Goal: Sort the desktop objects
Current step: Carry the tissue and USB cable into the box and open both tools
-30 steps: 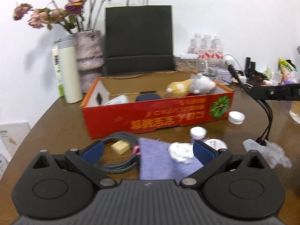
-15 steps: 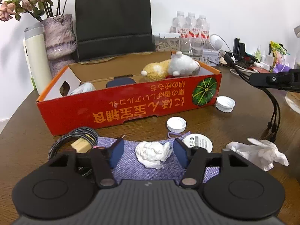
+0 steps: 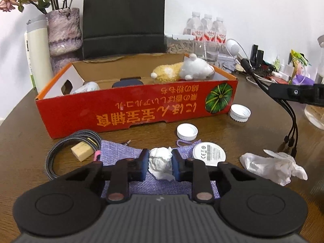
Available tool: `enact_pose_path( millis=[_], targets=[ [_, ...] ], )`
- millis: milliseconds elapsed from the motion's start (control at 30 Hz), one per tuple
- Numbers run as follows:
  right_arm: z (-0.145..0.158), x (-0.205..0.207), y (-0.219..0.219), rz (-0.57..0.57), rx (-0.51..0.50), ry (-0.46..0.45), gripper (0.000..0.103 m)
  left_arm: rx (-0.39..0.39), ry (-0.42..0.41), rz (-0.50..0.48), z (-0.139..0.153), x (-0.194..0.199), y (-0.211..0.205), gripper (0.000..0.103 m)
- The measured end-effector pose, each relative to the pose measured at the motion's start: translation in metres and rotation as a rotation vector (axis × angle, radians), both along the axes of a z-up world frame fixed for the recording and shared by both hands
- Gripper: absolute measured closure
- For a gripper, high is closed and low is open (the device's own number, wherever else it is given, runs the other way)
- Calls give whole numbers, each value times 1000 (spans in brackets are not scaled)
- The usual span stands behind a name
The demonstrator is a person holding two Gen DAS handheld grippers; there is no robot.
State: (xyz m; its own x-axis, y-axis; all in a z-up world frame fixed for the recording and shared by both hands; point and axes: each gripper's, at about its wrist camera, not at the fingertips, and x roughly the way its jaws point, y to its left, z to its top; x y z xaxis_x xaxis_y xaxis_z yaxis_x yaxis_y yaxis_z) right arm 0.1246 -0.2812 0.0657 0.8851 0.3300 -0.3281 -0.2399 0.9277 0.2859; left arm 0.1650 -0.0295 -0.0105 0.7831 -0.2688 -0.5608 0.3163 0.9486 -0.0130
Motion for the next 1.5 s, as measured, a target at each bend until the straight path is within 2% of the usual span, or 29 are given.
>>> enact_pose_path(
  millis=[233,533,767,933,1100,1233,1500],
  targets=[
    [14,-9,4,-4,26,-57,101,-39,-85,46,22,-11,5,79],
    [61,-5,14,23,71,-189,102,-128,-203,103,72,-8,18,78],
    [98,22,30,26,92,-296,102,-186,-288,140,103,12,25,78],
    [104,57,46,22,103,-325,102,-225,-302,166,110,41,28,78],
    [90,103,58,22,110,-282,102,-200,-309,184,107,73,27,78],
    [73,137,69,32,58,-237,102,-166,-292,205,98,104,26,78],
    [32,192,89,72,-35,-60,102,-86,-207,211,69,154,25,78]
  ],
)
